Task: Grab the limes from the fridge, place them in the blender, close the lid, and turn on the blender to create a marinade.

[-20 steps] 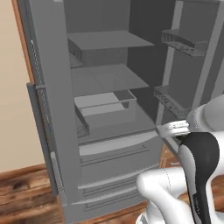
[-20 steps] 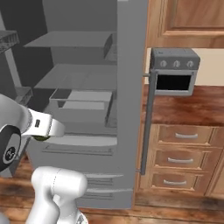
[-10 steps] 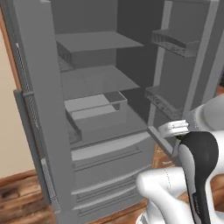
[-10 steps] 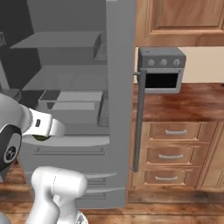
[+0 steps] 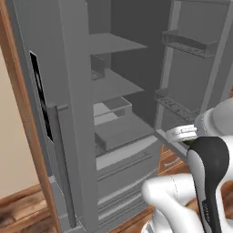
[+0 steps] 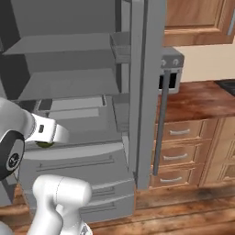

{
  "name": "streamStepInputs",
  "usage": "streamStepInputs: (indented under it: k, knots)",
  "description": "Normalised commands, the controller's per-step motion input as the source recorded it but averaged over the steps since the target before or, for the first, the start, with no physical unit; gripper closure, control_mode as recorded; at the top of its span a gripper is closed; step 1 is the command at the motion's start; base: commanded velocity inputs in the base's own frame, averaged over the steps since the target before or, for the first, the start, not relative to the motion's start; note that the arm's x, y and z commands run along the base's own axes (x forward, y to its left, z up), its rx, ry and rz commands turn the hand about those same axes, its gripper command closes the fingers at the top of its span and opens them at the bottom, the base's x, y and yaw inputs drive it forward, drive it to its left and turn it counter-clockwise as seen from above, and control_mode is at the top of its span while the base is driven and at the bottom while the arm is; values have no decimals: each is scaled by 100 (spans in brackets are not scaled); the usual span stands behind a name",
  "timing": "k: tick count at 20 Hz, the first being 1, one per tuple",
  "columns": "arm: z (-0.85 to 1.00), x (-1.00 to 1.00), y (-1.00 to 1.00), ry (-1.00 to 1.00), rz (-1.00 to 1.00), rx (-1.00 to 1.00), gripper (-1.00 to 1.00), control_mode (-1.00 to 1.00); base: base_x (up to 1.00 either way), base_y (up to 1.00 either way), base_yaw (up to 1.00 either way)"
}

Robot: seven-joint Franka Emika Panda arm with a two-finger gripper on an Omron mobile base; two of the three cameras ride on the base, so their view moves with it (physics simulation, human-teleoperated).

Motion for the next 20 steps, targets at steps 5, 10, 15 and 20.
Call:
streamStepInputs:
  k: [5, 10, 15, 20]
  knots:
    - [0, 0, 0, 0, 0, 0, 100, 100, -32, 21, -45]
    - [0, 0, 0, 0, 0, 0, 100, 100, -34, 0, -71]
    - [0, 0, 0, 0, 0, 0, 100, 100, -69, 0, -75]
    - [0, 0, 0, 0, 0, 0, 100, 100, -55, 0, -78]
